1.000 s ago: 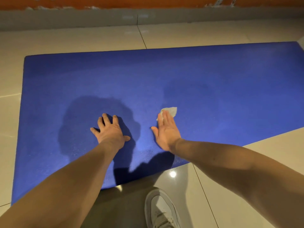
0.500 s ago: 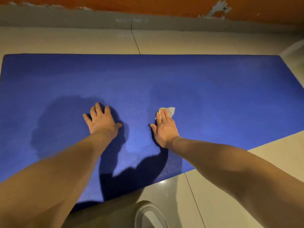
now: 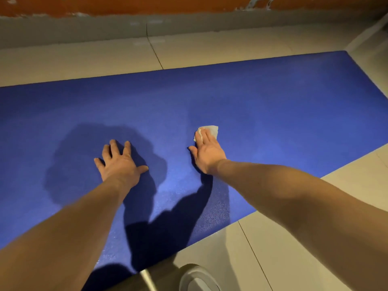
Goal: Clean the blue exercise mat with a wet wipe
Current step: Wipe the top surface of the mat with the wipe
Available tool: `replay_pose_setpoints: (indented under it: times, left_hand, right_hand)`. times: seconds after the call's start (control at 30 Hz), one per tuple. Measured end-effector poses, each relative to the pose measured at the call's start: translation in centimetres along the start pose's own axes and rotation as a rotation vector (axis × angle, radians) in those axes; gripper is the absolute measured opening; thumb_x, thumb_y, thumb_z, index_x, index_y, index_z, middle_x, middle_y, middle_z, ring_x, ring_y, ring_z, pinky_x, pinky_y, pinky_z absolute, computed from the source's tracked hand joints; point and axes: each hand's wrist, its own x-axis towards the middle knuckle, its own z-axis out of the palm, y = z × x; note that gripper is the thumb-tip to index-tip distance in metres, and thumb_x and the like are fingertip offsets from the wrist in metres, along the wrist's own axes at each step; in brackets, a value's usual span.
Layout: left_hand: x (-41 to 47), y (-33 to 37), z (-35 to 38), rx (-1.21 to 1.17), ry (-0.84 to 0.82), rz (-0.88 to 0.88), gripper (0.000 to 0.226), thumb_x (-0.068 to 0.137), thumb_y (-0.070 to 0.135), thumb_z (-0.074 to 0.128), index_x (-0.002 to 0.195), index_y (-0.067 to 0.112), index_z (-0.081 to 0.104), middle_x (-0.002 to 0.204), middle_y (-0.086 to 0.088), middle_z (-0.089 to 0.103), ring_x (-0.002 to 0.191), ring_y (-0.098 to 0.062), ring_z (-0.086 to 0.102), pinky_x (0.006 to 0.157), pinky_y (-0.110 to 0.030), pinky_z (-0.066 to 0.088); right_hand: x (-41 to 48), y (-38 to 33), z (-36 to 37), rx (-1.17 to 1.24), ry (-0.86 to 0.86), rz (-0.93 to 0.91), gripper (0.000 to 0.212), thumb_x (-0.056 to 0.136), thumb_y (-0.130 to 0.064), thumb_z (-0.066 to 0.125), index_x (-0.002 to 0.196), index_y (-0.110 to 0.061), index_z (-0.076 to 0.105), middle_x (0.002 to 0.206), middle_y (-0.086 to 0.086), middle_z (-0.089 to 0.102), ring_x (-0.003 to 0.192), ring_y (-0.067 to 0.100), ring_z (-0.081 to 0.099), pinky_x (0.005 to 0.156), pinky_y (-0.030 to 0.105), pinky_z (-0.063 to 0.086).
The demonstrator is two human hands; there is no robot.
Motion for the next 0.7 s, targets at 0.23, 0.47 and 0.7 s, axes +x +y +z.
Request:
replay_pose_setpoints:
  times: [0.23, 0.47, 0.7]
  left_hand:
    - [0.1, 0.7, -0.2, 0.006, 0.005, -0.025, 0.098, 0.086, 0.062, 0.064, 0.158, 0.03, 0.006, 0.165, -0.008, -0.009, 0.151, -0.034, -0.007, 0.121, -0.06, 0.005]
    - [0.2, 0.6, -0.3, 0.004, 0.001, -0.021, 0.098, 0.086, 0.063, 0.064, 0.158, 0.03, 0.006, 0.165, -0.007, -0.009, 0.152, -0.034, -0.007, 0.121, -0.06, 0.005]
    - [0.4, 0.6, -0.2, 0.004, 0.014, -0.026, 0.098, 0.085, 0.062, 0.066, 0.157, 0.031, 0.008, 0.165, -0.008, -0.009, 0.151, -0.033, -0.007, 0.121, -0.06, 0.006]
  right_hand:
    - [-5.1, -8.7, 3.0, 0.137, 0.139, -0.414, 0.071, 0.103, -0.044, 0.03, 0.154, 0.005, 0.028, 0.163, 0.022, 0.022, 0.154, 0.039, 0.012, 0.126, 0.047, 0.005]
    - [0.1, -2.1, -0.5, -0.127, 0.052, -0.258, 0.078, 0.099, -0.056, 0.006, 0.16, -0.007, 0.015, 0.167, 0.014, 0.013, 0.155, 0.034, -0.001, 0.125, 0.048, 0.002]
    - [0.2, -7.2, -0.4, 0.087, 0.037, 0.023, 0.078, 0.103, -0.059, 0.009, 0.161, -0.007, 0.002, 0.169, 0.014, -0.006, 0.154, 0.034, -0.015, 0.125, 0.051, -0.003]
